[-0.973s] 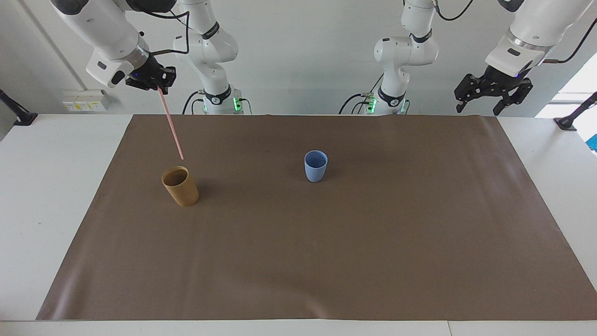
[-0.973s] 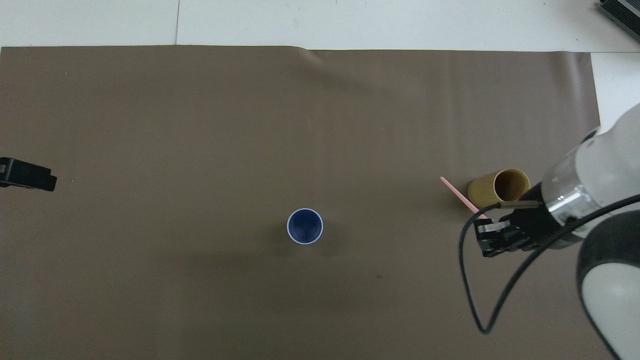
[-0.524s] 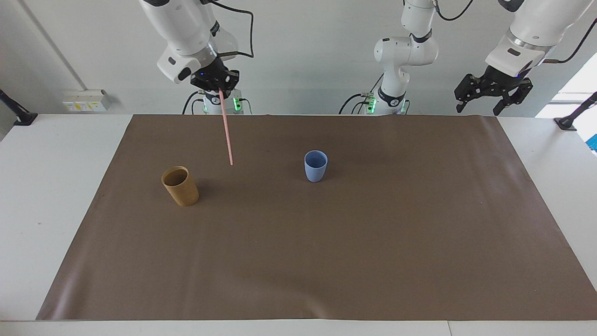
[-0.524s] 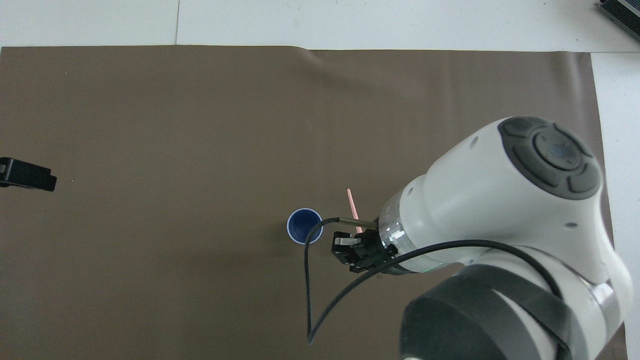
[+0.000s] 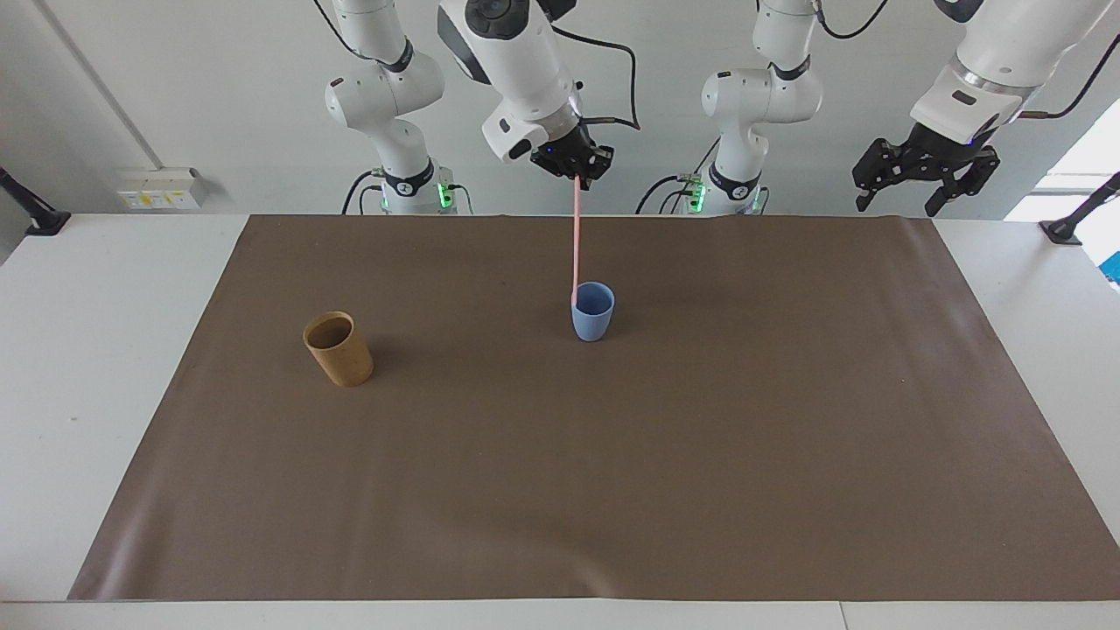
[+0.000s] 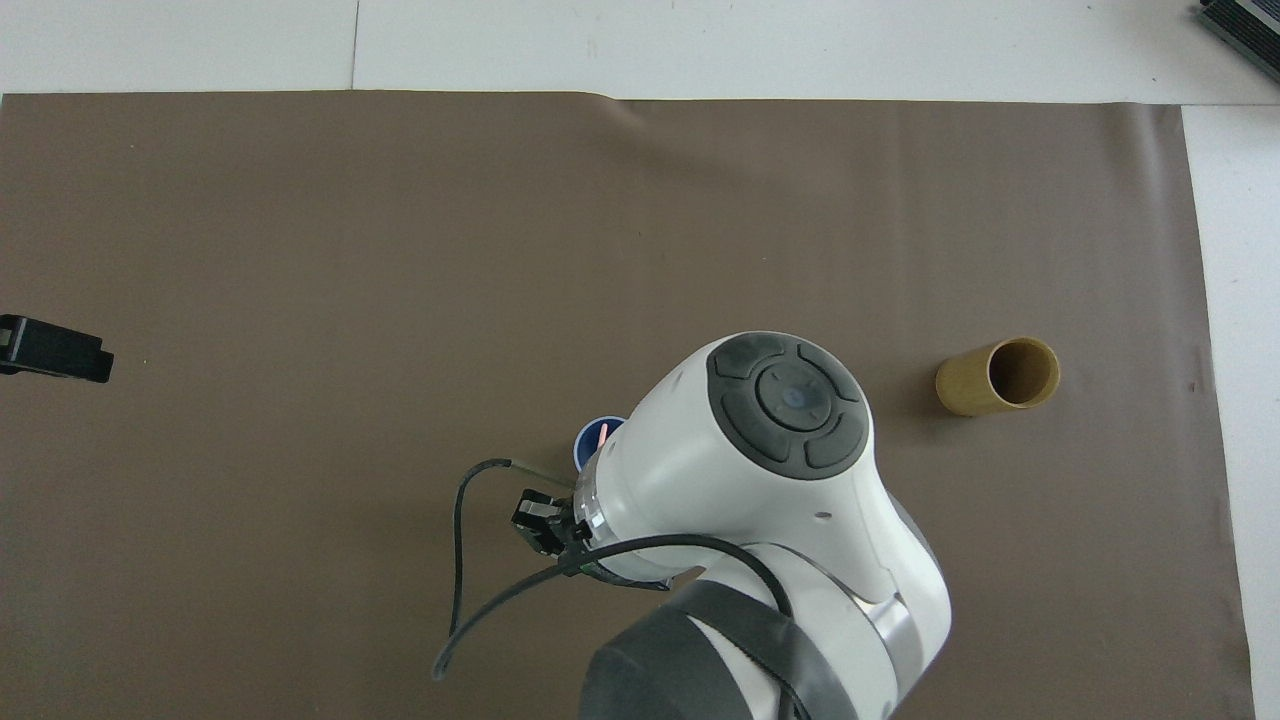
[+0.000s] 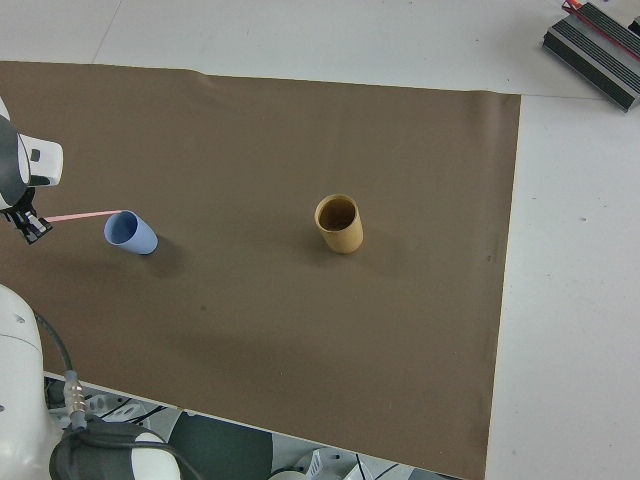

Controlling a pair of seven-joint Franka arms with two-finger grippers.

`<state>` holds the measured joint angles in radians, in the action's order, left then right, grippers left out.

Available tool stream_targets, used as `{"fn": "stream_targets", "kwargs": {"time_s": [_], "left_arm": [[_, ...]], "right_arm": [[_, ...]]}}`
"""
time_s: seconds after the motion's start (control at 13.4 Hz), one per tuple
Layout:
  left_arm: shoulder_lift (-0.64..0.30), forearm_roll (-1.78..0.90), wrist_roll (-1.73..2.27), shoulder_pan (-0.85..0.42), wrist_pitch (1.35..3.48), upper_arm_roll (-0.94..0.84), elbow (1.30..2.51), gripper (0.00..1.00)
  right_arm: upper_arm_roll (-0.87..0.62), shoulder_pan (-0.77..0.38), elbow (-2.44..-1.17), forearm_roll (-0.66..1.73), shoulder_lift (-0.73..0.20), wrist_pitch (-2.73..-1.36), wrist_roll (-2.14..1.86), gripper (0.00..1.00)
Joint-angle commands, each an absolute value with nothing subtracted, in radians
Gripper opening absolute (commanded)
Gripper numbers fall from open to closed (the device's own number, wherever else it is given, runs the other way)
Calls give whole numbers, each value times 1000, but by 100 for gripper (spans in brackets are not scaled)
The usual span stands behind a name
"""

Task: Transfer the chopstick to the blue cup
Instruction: 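Carry the straw with the right gripper and drop it into the cup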

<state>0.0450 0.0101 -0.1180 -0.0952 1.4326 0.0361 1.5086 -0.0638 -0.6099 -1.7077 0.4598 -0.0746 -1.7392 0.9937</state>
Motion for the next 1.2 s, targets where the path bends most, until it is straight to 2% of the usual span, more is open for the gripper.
{"fn": "stream_targets", "kwargs": {"time_s": [0.0, 0.45, 0.6, 1.12], "left_arm": [[69, 12, -126, -78, 1425, 25, 1531, 100], [69, 12, -126, -78, 1425, 25, 1531, 100], [69, 12, -124, -78, 1425, 25, 1531, 100], [69, 12, -124, -77, 1427, 26, 1532, 100]], "right_arm": [[-57, -603, -1772, 495, -32, -1753, 1006, 0], [-57, -606, -1853, 537, 8, -1769, 1008, 0], [-57, -606, -1881, 546, 0, -1816, 1006, 0], [-55, -612, -1893, 546, -107, -1979, 971, 0]]}}
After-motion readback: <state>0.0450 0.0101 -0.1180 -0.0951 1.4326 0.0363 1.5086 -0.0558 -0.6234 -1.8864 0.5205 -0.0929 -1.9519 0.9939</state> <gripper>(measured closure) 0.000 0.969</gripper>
